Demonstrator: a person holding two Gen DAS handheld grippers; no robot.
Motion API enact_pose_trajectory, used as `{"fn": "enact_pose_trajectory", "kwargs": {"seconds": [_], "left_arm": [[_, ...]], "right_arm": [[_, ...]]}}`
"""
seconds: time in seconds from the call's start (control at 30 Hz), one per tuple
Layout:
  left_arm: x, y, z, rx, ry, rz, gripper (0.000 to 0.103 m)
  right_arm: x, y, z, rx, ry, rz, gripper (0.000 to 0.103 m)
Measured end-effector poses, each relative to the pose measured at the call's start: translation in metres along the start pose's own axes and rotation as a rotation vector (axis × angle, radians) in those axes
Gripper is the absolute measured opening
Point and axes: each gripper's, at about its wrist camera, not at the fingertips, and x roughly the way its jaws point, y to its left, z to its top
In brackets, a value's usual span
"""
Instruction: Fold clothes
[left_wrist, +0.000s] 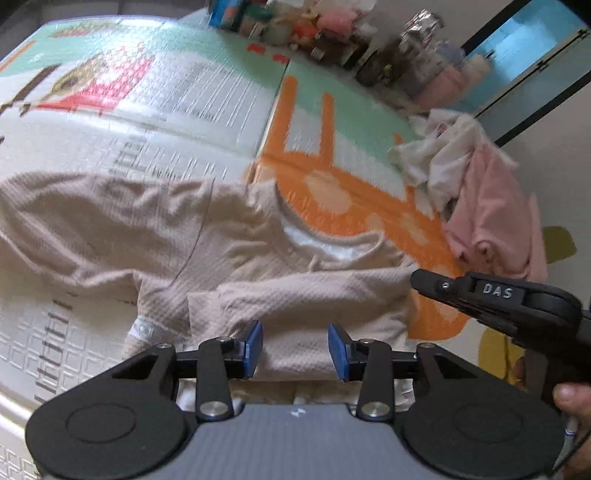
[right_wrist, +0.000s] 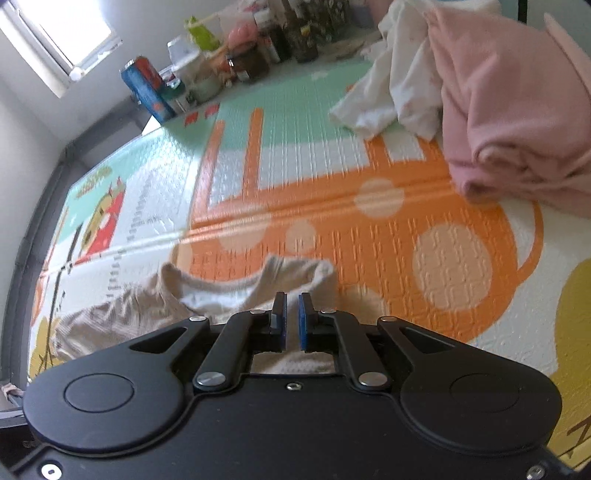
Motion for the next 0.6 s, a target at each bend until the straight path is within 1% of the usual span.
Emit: {"fn": "enact_pose_trajectory", "kwargs": {"seconds": [0.13,0.37,0.4,0.6], "left_arm": [[0.009,0.010,0.000,-0.035,0.014,0.005,0.040],[0.013,0.019,0.002,-0.033,0.032,0.011,0.032],[0.014,0.020,0.002,-0.037,0.032,0.009,0.031],[0.016,0.022,0.002,-0.040,0.029,0.001,0.030]], "right_arm": [[0.014,0.001,-0.002,0.007,0.026,-0.004,0.006],[0.038,0.004,0.004,0.015,0.050,-0.031,0.005],[0.041,0.004,0.005,0.018,0.054,-0.034,0.003],[0.051,0.004,0.010,0.028,0.061,-0.038,0.003]]}}
